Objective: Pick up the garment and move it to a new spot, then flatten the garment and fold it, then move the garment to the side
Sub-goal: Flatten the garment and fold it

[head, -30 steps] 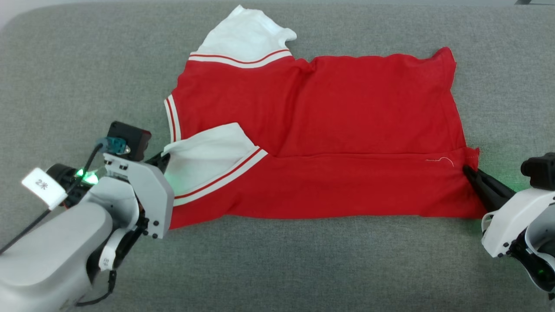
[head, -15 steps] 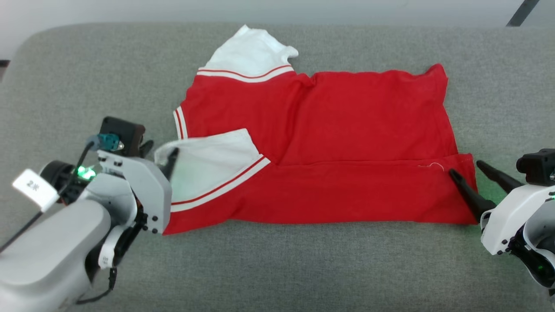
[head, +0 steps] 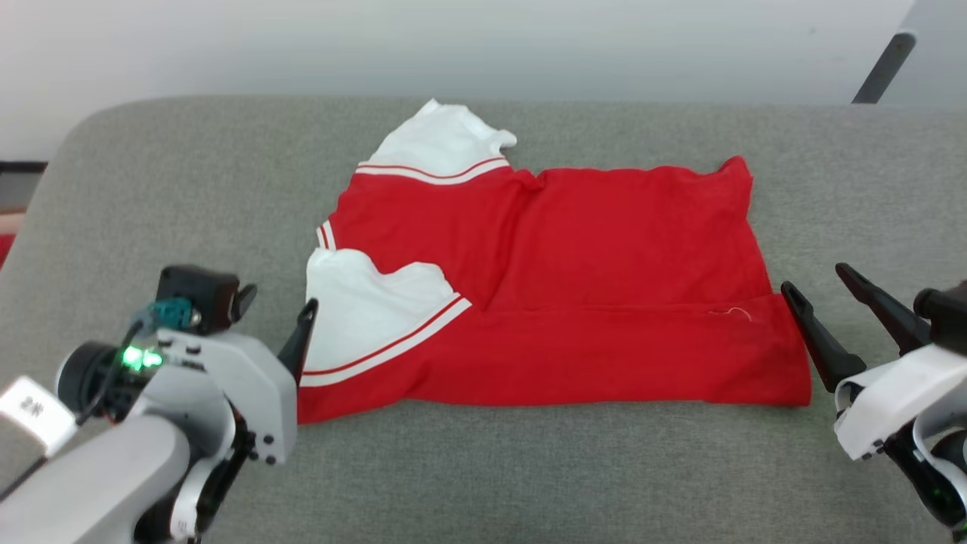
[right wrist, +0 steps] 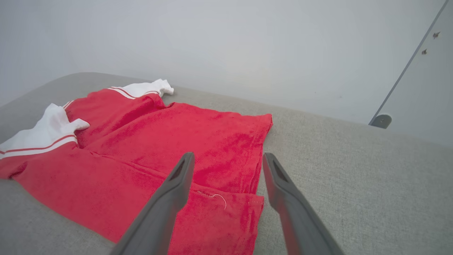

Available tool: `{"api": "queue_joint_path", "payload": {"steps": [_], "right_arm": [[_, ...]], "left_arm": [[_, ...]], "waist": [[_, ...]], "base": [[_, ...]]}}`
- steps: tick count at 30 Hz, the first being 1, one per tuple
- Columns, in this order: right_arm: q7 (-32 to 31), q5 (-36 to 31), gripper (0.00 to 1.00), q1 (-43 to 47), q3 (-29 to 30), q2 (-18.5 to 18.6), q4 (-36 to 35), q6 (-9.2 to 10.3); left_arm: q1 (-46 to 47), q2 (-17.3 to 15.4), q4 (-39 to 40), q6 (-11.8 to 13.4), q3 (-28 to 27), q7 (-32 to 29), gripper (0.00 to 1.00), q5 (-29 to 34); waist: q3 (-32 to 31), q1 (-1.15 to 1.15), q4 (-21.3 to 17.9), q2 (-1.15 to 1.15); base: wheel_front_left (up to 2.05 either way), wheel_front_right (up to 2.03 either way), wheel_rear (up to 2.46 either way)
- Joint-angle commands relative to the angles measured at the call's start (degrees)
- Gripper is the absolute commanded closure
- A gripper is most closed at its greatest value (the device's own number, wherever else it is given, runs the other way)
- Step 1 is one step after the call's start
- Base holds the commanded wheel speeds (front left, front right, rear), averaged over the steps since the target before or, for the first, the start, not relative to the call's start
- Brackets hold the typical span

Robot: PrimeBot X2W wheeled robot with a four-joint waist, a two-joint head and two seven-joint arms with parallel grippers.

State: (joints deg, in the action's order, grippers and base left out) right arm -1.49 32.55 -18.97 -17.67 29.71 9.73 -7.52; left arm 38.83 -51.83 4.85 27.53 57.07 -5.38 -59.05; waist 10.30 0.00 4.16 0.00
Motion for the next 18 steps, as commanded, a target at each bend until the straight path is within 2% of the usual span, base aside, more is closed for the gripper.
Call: {"api": "queue_joint_path", "payload": {"steps": [1,6,11,18], "right_arm": [[1.31,-1.28,0.00,1.42,0.84,-0.52,-1.20,0.06],[4.05,-4.56,0.00,5.61,3.82,-2.80,-5.41,0.06],[3.70,-6.94,0.00,9.87,6.61,-5.99,-10.16,0.06],[2.28,-8.31,0.00,14.10,8.16,-10.03,-15.32,0.06]], "left_arm": [[-1.28,-0.77,1.10,1.20,-0.25,0.55,0.00,-0.28],[-4.66,-2.06,5.27,4.44,-0.52,0.91,0.00,-1.49],[-6.02,-3.81,6.52,6.13,-1.11,-1.37,0.00,-3.99],[-4.89,-6.22,5.57,5.82,-1.26,-7.55,0.00,-7.59]], "waist": [[-1.07,0.00,-0.66,0.00],[-2.20,0.00,-1.54,0.00],[-2.68,0.00,-3.26,0.00],[-1.91,0.00,-6.58,0.00]], "base": [[0.00,0.00,0.00],[0.00,0.00,0.00],[0.00,0.00,0.00],[0.00,0.00,0.00]]}}
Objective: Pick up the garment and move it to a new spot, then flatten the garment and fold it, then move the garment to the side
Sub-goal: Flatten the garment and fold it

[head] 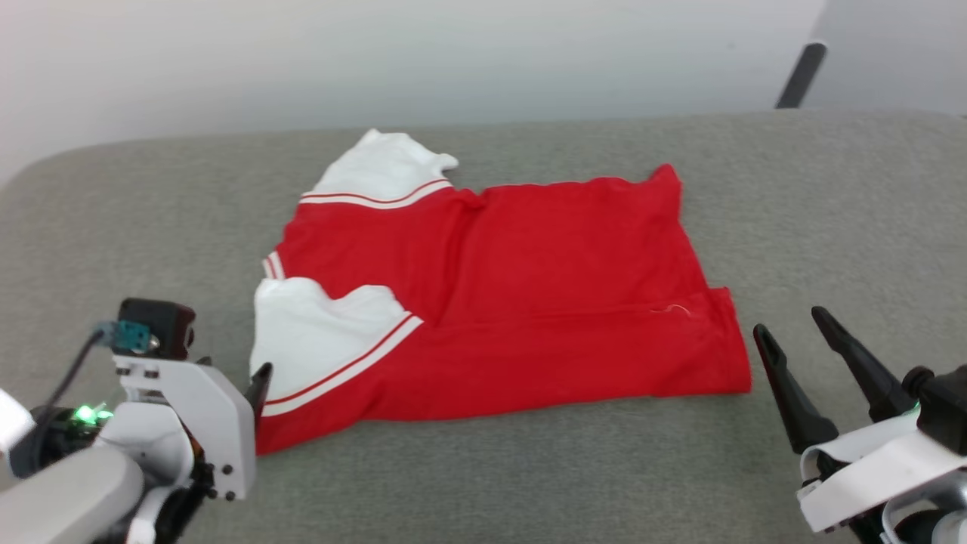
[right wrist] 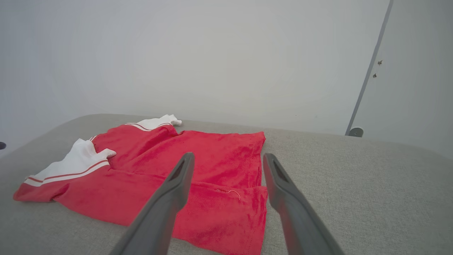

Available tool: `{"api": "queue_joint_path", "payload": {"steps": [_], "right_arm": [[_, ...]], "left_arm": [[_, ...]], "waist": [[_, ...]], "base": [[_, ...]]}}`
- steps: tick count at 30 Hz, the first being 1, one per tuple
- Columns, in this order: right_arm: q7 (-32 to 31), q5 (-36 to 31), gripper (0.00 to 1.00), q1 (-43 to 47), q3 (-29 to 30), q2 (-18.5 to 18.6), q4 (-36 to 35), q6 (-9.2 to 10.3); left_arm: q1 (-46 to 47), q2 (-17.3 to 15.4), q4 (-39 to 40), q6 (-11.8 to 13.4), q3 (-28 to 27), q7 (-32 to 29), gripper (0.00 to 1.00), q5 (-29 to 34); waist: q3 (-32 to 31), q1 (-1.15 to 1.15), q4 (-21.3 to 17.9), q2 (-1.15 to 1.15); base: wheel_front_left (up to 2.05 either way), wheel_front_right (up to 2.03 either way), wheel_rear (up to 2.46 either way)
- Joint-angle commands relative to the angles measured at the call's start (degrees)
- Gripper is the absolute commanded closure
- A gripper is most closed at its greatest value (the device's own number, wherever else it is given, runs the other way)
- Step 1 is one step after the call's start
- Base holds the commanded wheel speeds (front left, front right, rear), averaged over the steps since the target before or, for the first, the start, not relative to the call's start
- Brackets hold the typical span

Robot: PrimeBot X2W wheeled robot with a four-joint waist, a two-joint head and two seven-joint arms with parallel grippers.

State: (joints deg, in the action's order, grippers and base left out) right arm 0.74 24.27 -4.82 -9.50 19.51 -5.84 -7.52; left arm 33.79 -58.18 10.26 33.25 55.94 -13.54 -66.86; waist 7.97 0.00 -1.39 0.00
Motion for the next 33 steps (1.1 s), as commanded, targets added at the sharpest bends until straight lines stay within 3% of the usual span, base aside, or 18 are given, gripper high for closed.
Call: {"api": "queue_joint_path", "payload": {"steps": [1,14,26,29,30,33], "right_arm": [[-0.05,-0.28,0.00,0.58,0.30,-0.34,-0.37,0.06],[0.48,-0.46,0.00,4.00,2.44,-5.15,-3.29,0.06],[1.70,-0.42,0.00,3.12,2.89,-5.89,-3.26,0.06],[1.53,-0.62,0.00,2.60,3.03,-5.86,-3.40,0.06],[1.47,-0.67,0.00,2.57,3.07,-5.78,-3.38,0.06],[1.34,-0.53,0.00,2.24,3.18,-5.64,-3.24,0.06]], "left_arm": [[0.35,-0.17,-0.15,-0.17,-0.10,-0.33,0.00,-0.14],[-0.45,-1.83,-6.70,-2.34,0.28,-10.77,0.00,-8.21],[-2.63,-0.08,-11.47,-4.12,0.18,-11.95,0.00,-11.82],[-2.55,1.03,-12.86,-5.50,0.37,-12.38,0.64,-12.54],[-2.39,1.39,-13.18,-6.00,0.40,-12.23,1.00,-12.53],[-1.55,1.97,-14.24,-7.38,0.02,-11.14,1.00,-11.76]], "waist": [[0.66,0.00,-1.55,0.00],[4.49,0.00,-6.45,0.00],[6.62,0.00,-7.03,0.00],[6.91,0.00,-6.96,0.00],[6.98,0.00,-6.91,0.00],[7.20,0.00,-6.77,0.00]], "base": [[0.00,0.00,0.00],[0.00,0.00,0.00],[0.00,0.00,0.00],[0.00,0.00,0.00],[0.00,0.00,0.00],[0.00,0.00,0.00]]}}
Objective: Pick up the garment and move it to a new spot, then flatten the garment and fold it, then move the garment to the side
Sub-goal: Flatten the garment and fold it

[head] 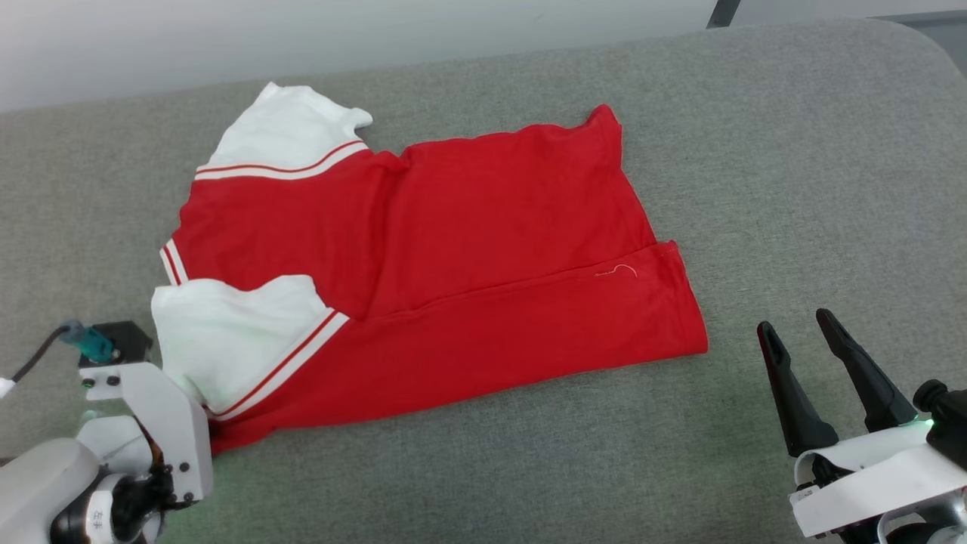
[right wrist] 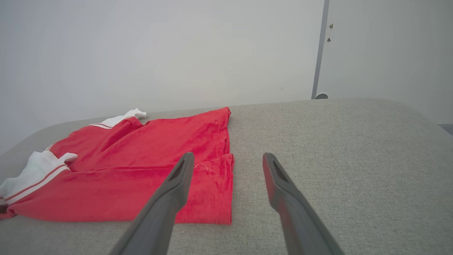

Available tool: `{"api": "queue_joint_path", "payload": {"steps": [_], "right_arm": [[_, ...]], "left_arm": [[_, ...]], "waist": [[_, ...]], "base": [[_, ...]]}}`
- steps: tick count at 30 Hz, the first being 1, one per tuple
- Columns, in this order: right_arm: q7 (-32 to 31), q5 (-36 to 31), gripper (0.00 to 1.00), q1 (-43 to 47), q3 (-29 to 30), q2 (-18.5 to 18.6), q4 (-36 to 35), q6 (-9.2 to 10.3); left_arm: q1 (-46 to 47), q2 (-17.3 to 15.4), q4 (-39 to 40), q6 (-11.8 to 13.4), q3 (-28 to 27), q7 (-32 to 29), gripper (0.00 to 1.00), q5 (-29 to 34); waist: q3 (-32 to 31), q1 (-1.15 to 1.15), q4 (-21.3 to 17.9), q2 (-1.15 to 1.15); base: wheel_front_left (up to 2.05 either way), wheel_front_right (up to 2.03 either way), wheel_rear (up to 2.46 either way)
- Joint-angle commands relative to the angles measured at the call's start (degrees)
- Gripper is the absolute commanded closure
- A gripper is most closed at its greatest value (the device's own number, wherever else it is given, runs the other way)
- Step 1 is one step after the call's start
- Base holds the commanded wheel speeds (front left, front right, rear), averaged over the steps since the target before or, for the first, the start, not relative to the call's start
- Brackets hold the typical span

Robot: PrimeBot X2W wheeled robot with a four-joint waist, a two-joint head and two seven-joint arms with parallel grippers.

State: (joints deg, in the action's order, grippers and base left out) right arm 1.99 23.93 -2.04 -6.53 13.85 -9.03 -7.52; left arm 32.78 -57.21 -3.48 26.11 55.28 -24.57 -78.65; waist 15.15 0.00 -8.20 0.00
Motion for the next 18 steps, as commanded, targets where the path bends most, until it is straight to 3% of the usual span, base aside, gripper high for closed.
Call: {"api": "queue_joint_path", "payload": {"steps": [1,9,18], "right_arm": [[-0.23,-0.10,0.00,-0.69,0.25,0.06,0.07,0.06],[-5.46,1.74,0.00,-2.86,0.92,1.03,2.60,0.06],[-15.18,3.51,0.00,-5.90,1.07,2.79,8.41,0.06]], "left_arm": [[-0.15,1.10,-0.85,-0.68,0.48,0.38,1.00,0.33],[1.92,3.21,-2.66,-2.61,1.02,0.61,1.00,2.04],[4.47,6.79,-2.94,-4.45,2.59,0.10,1.00,4.30]], "waist": [[0.07,0.00,0.13,0.00],[0.04,0.00,1.75,0.00],[1.19,0.00,6.29,0.00]], "base": [[0.00,0.00,0.00],[0.00,0.00,0.00],[0.00,0.00,0.00]]}}
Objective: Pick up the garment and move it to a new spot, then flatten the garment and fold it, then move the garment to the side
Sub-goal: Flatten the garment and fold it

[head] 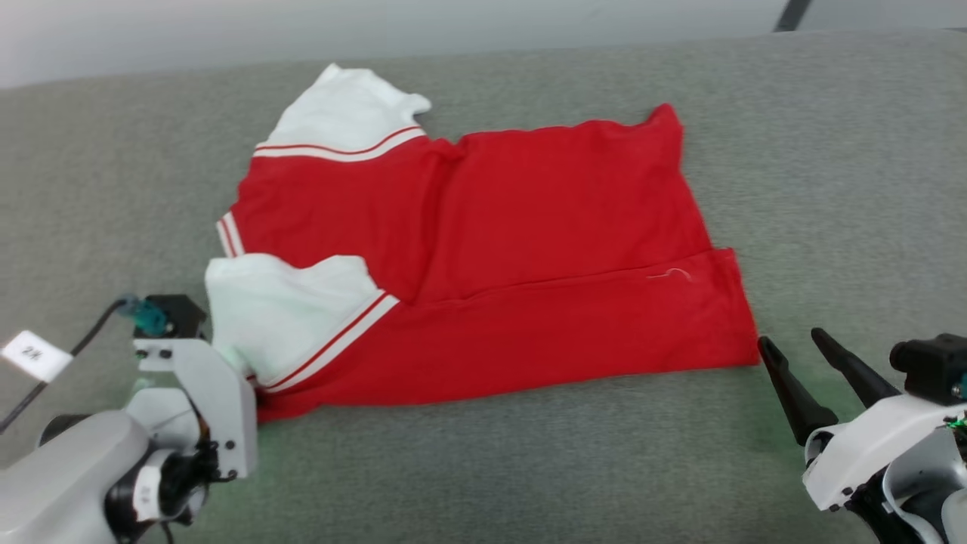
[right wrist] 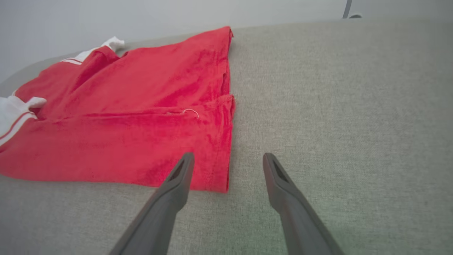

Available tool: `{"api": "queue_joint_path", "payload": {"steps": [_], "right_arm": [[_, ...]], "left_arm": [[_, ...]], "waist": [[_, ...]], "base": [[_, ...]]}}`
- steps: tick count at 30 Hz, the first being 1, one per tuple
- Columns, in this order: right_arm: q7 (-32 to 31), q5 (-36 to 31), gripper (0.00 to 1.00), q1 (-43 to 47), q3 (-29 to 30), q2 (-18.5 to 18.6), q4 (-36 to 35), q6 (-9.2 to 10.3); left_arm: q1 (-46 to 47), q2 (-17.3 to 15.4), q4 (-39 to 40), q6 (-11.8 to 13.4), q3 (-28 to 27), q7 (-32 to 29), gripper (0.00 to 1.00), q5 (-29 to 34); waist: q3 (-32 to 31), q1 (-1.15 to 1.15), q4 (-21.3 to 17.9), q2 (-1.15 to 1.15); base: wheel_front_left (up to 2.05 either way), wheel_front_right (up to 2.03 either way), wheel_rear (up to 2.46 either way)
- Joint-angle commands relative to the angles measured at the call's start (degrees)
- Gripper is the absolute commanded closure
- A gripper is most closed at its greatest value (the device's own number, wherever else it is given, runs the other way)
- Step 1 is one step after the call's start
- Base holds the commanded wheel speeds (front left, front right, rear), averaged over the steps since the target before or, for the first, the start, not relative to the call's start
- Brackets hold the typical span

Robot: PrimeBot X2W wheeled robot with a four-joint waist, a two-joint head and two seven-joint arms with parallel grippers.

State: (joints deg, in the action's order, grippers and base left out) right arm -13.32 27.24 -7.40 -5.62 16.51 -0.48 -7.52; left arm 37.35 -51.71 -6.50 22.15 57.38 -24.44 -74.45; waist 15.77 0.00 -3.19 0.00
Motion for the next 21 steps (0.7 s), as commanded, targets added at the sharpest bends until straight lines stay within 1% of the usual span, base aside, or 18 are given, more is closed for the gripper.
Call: {"api": "queue_joint_path", "payload": {"steps": [1,8,17,18,19,20,21], "right_arm": [[-0.92,0.72,0.00,-0.89,0.12,0.08,0.36,0.06],[-8.09,1.16,0.00,-3.21,0.38,0.74,3.64,0.06],[-19.71,1.09,0.00,-5.61,-0.51,0.05,8.15,0.06],[-20.57,0.83,0.31,-5.80,-0.23,-0.12,8.54,0.06],[-21.25,0.87,0.83,-6.02,0.34,-0.54,8.92,0.07],[-21.97,1.18,1.00,-6.39,0.44,-0.78,9.08,0.06],[-22.67,1.25,1.00,-6.64,0.60,-0.93,9.26,0.06]], "left_arm": [[0.19,1.60,0.09,-0.70,0.65,0.00,1.00,0.41],[2.11,3.83,-0.39,-1.76,1.50,-0.06,1.00,1.93],[3.51,6.45,-2.50,-3.20,1.93,0.40,1.00,2.62],[3.59,6.62,-2.83,-3.50,1.91,0.43,1.00,2.62],[3.65,6.77,-3.14,-3.57,1.95,0.53,1.00,2.72],[3.65,6.97,-3.48,-3.78,1.95,0.53,1.00,2.71],[3.69,7.05,-3.79,-3.98,1.92,0.64,1.00,2.63]], "waist": [[0.80,0.00,1.82,0.00],[2.65,0.00,5.04,0.00],[4.05,0.00,6.94,0.00],[4.07,0.00,7.01,0.00],[4.07,0.00,7.08,0.00],[4.04,0.00,7.15,0.00],[4.01,0.00,7.19,0.00]], "base": [[0.00,0.00,0.00],[0.00,0.00,0.00],[0.00,0.00,0.00],[0.00,0.00,0.00],[0.00,0.00,0.00],[0.00,0.00,0.00],[0.00,0.00,0.00]]}}
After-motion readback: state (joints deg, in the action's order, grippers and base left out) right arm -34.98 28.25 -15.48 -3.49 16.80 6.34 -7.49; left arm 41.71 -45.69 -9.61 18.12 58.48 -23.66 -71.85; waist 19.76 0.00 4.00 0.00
